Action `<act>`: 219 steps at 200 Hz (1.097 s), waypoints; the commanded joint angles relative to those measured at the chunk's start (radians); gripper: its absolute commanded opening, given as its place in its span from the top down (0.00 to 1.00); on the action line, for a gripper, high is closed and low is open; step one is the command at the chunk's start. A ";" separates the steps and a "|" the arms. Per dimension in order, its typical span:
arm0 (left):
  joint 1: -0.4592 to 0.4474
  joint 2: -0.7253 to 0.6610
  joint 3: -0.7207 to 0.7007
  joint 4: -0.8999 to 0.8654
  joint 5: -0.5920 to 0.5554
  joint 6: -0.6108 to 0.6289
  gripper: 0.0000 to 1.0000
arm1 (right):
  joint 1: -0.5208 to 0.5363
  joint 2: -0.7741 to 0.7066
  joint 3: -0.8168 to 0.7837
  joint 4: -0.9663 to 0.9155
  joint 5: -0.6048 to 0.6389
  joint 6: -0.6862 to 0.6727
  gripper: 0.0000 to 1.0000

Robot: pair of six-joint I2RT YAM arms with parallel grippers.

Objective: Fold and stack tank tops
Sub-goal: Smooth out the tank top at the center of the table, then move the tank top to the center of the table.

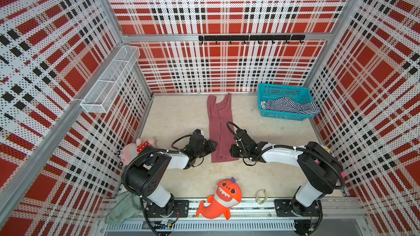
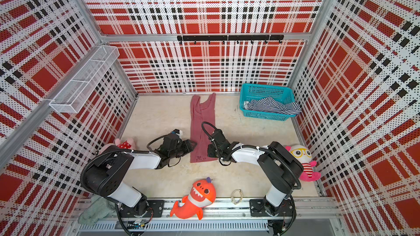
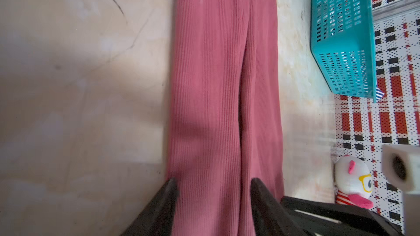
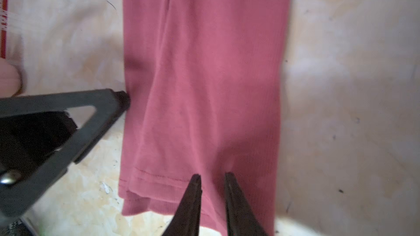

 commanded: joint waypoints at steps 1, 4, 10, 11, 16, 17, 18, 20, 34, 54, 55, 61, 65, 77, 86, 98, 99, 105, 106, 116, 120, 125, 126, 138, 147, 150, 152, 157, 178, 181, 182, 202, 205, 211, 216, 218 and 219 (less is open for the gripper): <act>0.008 0.012 -0.042 0.077 -0.029 -0.042 0.42 | -0.015 -0.002 -0.032 -0.030 0.045 0.018 0.77; 0.013 0.013 -0.047 0.076 -0.029 -0.038 0.42 | -0.016 -0.005 -0.035 -0.037 0.050 0.016 0.77; 0.022 0.013 -0.057 0.076 -0.031 -0.032 0.42 | -0.022 -0.013 -0.042 -0.052 0.056 0.015 0.77; 0.023 0.012 -0.059 0.076 -0.031 -0.031 0.42 | -0.023 -0.014 -0.044 -0.054 0.057 0.015 0.77; 0.031 0.009 -0.064 0.069 -0.036 -0.024 0.42 | -0.027 -0.022 -0.050 -0.064 0.062 0.013 0.77; 0.033 0.009 -0.065 0.065 -0.036 -0.022 0.42 | -0.028 -0.024 -0.052 -0.066 0.062 0.012 0.77; 0.034 0.008 -0.066 0.062 -0.037 -0.019 0.42 | -0.028 -0.025 -0.053 -0.068 0.063 0.012 0.77; 0.039 0.007 -0.066 0.055 -0.039 -0.014 0.42 | -0.030 -0.029 -0.056 -0.070 0.064 0.011 0.77; 0.066 -0.012 -0.072 0.014 -0.048 0.023 0.42 | -0.042 -0.054 -0.072 -0.090 0.063 0.005 0.77; 0.082 -0.056 -0.051 -0.062 -0.070 0.068 0.42 | -0.044 -0.101 -0.068 -0.106 0.049 -0.014 0.77; 0.082 -0.058 -0.049 -0.067 -0.072 0.071 0.42 | -0.044 -0.105 -0.067 -0.107 0.048 -0.015 0.77; 0.082 -0.070 -0.032 -0.104 -0.083 0.088 0.42 | -0.045 -0.121 -0.059 -0.114 0.042 -0.020 0.76; 0.082 -0.079 -0.020 -0.139 -0.088 0.104 0.42 | -0.047 -0.129 -0.052 -0.120 0.038 -0.024 0.76; 0.078 -0.108 0.017 -0.218 -0.089 0.136 0.41 | -0.053 -0.147 -0.023 -0.156 0.023 -0.040 0.74; 0.067 -0.132 0.037 -0.277 -0.080 0.152 0.41 | -0.058 -0.158 -0.006 -0.191 0.018 -0.051 0.71; 0.047 -0.161 0.055 -0.355 -0.060 0.166 0.41 | -0.070 -0.172 0.004 -0.232 0.009 -0.064 0.66; 0.044 -0.164 0.056 -0.363 -0.058 0.167 0.41 | -0.071 -0.173 0.004 -0.235 0.008 -0.066 0.66; 0.035 -0.178 0.054 -0.398 -0.048 0.168 0.41 | -0.081 -0.178 0.003 -0.251 0.001 -0.069 0.65; 0.033 -0.181 0.053 -0.402 -0.046 0.168 0.41 | -0.081 -0.179 0.003 -0.254 0.000 -0.070 0.65; 0.021 -0.203 0.032 -0.429 -0.019 0.154 0.41 | -0.101 -0.188 -0.006 -0.269 -0.015 -0.073 0.65; 0.017 -0.210 0.021 -0.432 -0.006 0.145 0.41 | -0.108 -0.193 -0.011 -0.272 -0.023 -0.073 0.65; 0.010 -0.219 0.005 -0.430 0.013 0.133 0.41 | -0.117 -0.196 -0.018 -0.270 -0.034 -0.073 0.65; 0.010 -0.221 0.002 -0.429 0.015 0.130 0.41 | -0.119 -0.197 -0.019 -0.270 -0.037 -0.073 0.65; -0.006 -0.233 -0.028 -0.409 0.035 0.099 0.41 | -0.137 -0.204 -0.037 -0.254 -0.066 -0.070 0.65; -0.019 -0.229 -0.043 -0.391 0.044 0.084 0.41 | -0.149 -0.199 -0.044 -0.242 -0.086 -0.070 0.65; -0.022 -0.225 -0.045 -0.387 0.044 0.081 0.41 | -0.151 -0.198 -0.045 -0.239 -0.090 -0.068 0.65; -0.023 -0.222 -0.045 -0.385 0.044 0.079 0.41 | -0.151 -0.196 -0.045 -0.238 -0.094 -0.068 0.65; -0.026 -0.214 -0.048 -0.376 0.043 0.074 0.41 | -0.153 -0.192 -0.045 -0.234 -0.100 -0.069 0.65; -0.034 -0.176 -0.056 -0.306 0.053 0.043 0.40 | -0.153 -0.170 -0.042 -0.219 -0.125 -0.067 0.62; -0.036 -0.170 -0.054 -0.300 0.055 0.039 0.39 | -0.153 -0.166 -0.042 -0.217 -0.128 -0.065 0.62; -0.037 -0.169 -0.054 -0.299 0.055 0.038 0.39 | -0.153 -0.165 -0.043 -0.216 -0.129 -0.065 0.62; -0.057 -0.144 -0.046 -0.309 0.042 0.032 0.39 | -0.153 -0.159 -0.057 -0.199 -0.143 -0.055 0.60; -0.060 -0.142 -0.045 -0.316 0.037 0.031 0.39 | -0.153 -0.158 -0.059 -0.199 -0.144 -0.055 0.60; -0.069 -0.141 -0.045 -0.336 0.018 0.029 0.42 | -0.153 -0.158 -0.063 -0.200 -0.145 -0.052 0.60; -0.080 -0.142 -0.044 -0.358 -0.003 0.028 0.44 | -0.153 -0.159 -0.065 -0.200 -0.146 -0.049 0.60; -0.084 -0.143 -0.042 -0.368 -0.013 0.028 0.44 | -0.153 -0.159 -0.066 -0.200 -0.147 -0.050 0.60; -0.086 -0.144 -0.041 -0.374 -0.018 0.028 0.45 | -0.153 -0.159 -0.067 -0.199 -0.147 -0.049 0.60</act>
